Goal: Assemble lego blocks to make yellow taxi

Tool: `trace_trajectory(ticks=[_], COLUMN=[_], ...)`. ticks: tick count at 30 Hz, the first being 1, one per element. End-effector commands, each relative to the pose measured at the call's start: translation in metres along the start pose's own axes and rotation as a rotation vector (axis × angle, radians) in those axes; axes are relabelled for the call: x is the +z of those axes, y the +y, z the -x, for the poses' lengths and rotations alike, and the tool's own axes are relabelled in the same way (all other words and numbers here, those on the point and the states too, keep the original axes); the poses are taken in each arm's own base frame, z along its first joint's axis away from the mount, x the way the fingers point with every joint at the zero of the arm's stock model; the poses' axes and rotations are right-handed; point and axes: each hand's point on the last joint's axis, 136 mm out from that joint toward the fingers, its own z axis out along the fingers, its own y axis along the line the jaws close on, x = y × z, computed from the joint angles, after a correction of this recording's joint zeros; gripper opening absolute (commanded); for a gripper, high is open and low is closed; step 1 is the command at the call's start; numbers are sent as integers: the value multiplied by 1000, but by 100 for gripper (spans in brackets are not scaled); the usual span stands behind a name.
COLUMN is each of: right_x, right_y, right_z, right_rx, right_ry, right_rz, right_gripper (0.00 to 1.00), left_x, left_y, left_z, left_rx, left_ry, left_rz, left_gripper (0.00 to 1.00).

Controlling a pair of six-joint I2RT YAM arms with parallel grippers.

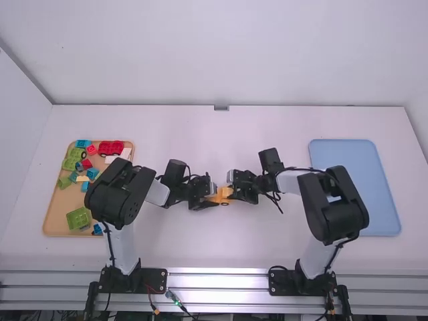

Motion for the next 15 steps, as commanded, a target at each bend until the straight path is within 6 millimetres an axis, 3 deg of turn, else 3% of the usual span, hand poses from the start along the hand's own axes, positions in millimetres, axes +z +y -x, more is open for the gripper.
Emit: trace_trajectory(ticks=[1,15], right_x=[1,4], right_y=[3,2], right_z=[8,2], right_rx=[-13,-1], right_ry=[-12,-3], right_rz=[9,-18], right_gripper=[27,26], left_x=[1,2], left_y=[-8,-4], left_z=[-7,-4], left_rx=[-25,-17], left_ry=[5,-1], left_rz=[-23,-16], left_gripper=[49,49])
